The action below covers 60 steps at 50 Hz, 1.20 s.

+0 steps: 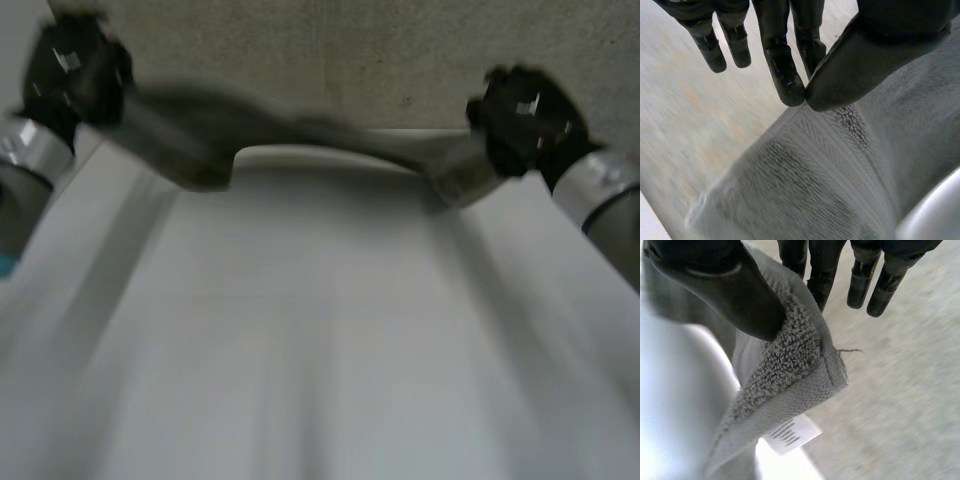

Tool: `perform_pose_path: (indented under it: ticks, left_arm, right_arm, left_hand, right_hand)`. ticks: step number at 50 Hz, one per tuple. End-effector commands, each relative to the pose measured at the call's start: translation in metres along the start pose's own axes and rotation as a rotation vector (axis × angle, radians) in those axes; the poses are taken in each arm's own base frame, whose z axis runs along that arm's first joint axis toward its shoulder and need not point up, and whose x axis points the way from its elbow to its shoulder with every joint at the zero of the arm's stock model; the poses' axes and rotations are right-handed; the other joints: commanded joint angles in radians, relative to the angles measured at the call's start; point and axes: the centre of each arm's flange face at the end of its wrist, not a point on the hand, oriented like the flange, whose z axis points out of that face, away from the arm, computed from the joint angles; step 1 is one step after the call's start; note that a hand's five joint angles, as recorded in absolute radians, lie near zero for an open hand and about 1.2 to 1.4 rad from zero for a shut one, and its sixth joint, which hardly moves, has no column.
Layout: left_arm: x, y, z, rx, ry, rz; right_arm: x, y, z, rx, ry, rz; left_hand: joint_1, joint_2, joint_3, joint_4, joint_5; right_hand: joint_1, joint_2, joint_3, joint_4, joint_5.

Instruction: Fold the towel.

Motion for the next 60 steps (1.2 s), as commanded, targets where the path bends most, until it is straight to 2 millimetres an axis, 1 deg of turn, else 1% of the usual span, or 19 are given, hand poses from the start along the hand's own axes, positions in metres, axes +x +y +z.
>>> perform_pose_path:
  ticks: [1, 8, 10, 12, 16, 19, 20, 25, 27, 32, 34, 35, 37, 38, 39, 45, 50, 54, 60]
  left_arm:
    - [0.031, 0.065, -0.042, -0.155, 0.091, 0.070]
    - [0.040, 0.074, -0.065, -0.237, 0.123, 0.099]
    - [0.042, 0.061, -0.073, -0.245, 0.140, 0.091]
    - [0.043, 0.055, -0.077, -0.250, 0.148, 0.083]
    - [0.043, 0.045, -0.085, -0.260, 0.148, 0.074]
    - [0.033, 0.021, -0.095, -0.246, 0.117, 0.088]
    - [0.033, 0.021, -0.095, -0.246, 0.117, 0.088]
    - [0.023, -0.005, -0.101, -0.229, 0.083, 0.093]
    - [0.012, -0.024, -0.103, -0.213, 0.050, 0.086]
    - [0.007, -0.036, -0.101, -0.195, 0.035, 0.039]
    - [0.005, -0.037, -0.099, -0.192, 0.030, 0.026]
    - [0.006, -0.035, -0.098, -0.195, 0.033, 0.014]
    - [0.007, -0.026, -0.097, -0.217, 0.039, 0.000]
    - [0.011, -0.016, -0.094, -0.240, 0.057, -0.015]
    - [0.011, -0.016, -0.094, -0.241, 0.057, -0.015]
    - [0.046, 0.014, -0.072, -0.287, 0.171, -0.066]
    - [0.056, 0.041, -0.052, -0.307, 0.210, -0.054]
    - [0.054, 0.071, -0.030, -0.327, 0.180, -0.009]
    - [0.053, 0.099, -0.010, -0.336, 0.170, 0.029]
  right_arm:
    - [-0.027, 0.053, -0.030, -0.149, -0.123, 0.035]
    - [-0.021, 0.059, -0.043, -0.206, -0.092, 0.021]
    - [-0.012, 0.049, -0.048, -0.194, -0.065, 0.012]
    - [0.003, 0.027, -0.061, -0.169, -0.015, -0.006]
    - [0.013, 0.011, -0.072, -0.152, 0.016, 0.012]
    - [0.025, -0.008, -0.082, -0.127, 0.063, 0.046]
    - [0.033, -0.017, -0.087, -0.113, 0.091, 0.066]
    - [0.053, -0.035, -0.096, -0.097, 0.136, 0.088]
    - [0.057, -0.040, -0.097, -0.094, 0.132, 0.086]
    - [0.060, -0.039, -0.097, -0.116, 0.076, 0.111]
    - [0.055, -0.017, -0.091, -0.167, 0.025, 0.135]
    - [0.055, -0.017, -0.091, -0.167, 0.025, 0.136]
    - [0.047, 0.014, -0.080, -0.249, -0.032, 0.152]
    - [0.047, 0.014, -0.080, -0.250, -0.032, 0.152]
    - [0.042, 0.027, -0.076, -0.288, -0.062, 0.141]
    - [0.032, 0.060, -0.066, -0.424, -0.122, 0.081]
    - [0.037, 0.074, -0.058, -0.470, -0.084, 0.073]
    - [0.040, 0.084, -0.050, -0.468, -0.066, 0.073]
    - [0.033, 0.098, -0.028, -0.448, -0.048, 0.078]
  left_hand:
    - [0.099, 0.047, -0.058, -0.066, 0.041]
    - [0.099, 0.047, -0.058, -0.066, 0.041]
    - [0.099, 0.047, -0.058, -0.066, 0.041]
    - [0.099, 0.047, -0.058, -0.066, 0.041]
    - [0.099, 0.047, -0.058, -0.066, 0.041]
    - [0.099, 0.047, -0.058, -0.066, 0.041]
    - [0.099, 0.047, -0.058, -0.066, 0.041]
    - [0.099, 0.047, -0.058, -0.066, 0.041]
    - [0.099, 0.047, -0.058, -0.066, 0.041]
    - [0.099, 0.047, -0.058, -0.066, 0.041]
    - [0.099, 0.047, -0.058, -0.066, 0.041]
    - [0.099, 0.047, -0.058, -0.066, 0.041]
    - [0.099, 0.047, -0.058, -0.066, 0.041]
    - [0.099, 0.047, -0.058, -0.066, 0.041]
    - [0.099, 0.047, -0.058, -0.066, 0.041]
    - [0.099, 0.047, -0.058, -0.066, 0.041]
    - [0.099, 0.047, -0.058, -0.066, 0.041]
    - [0.099, 0.047, -0.058, -0.066, 0.041]
    - [0.099, 0.047, -0.058, -0.066, 0.041]
  right_hand:
    - [0.074, 0.093, -0.053, -0.076, 0.057]
    - [0.074, 0.093, -0.053, -0.076, 0.057]
    - [0.074, 0.093, -0.053, -0.076, 0.057]
    - [0.074, 0.093, -0.053, -0.076, 0.057]
    - [0.074, 0.093, -0.053, -0.076, 0.057]
    - [0.074, 0.093, -0.053, -0.076, 0.057]
    - [0.074, 0.093, -0.053, -0.076, 0.057]
    - [0.074, 0.093, -0.053, -0.076, 0.057]
    - [0.074, 0.093, -0.053, -0.076, 0.057]
    - [0.074, 0.093, -0.053, -0.076, 0.057]
    - [0.074, 0.093, -0.053, -0.076, 0.057]
    - [0.074, 0.093, -0.053, -0.076, 0.057]
    - [0.074, 0.093, -0.053, -0.076, 0.057]
    - [0.074, 0.093, -0.053, -0.076, 0.057]
    - [0.074, 0.093, -0.053, -0.076, 0.057]
    - [0.074, 0.093, -0.053, -0.076, 0.057]
    - [0.074, 0.093, -0.053, -0.076, 0.057]
    - [0.074, 0.093, -0.053, -0.076, 0.057]
    - [0.074, 0.093, -0.053, -0.076, 0.057]
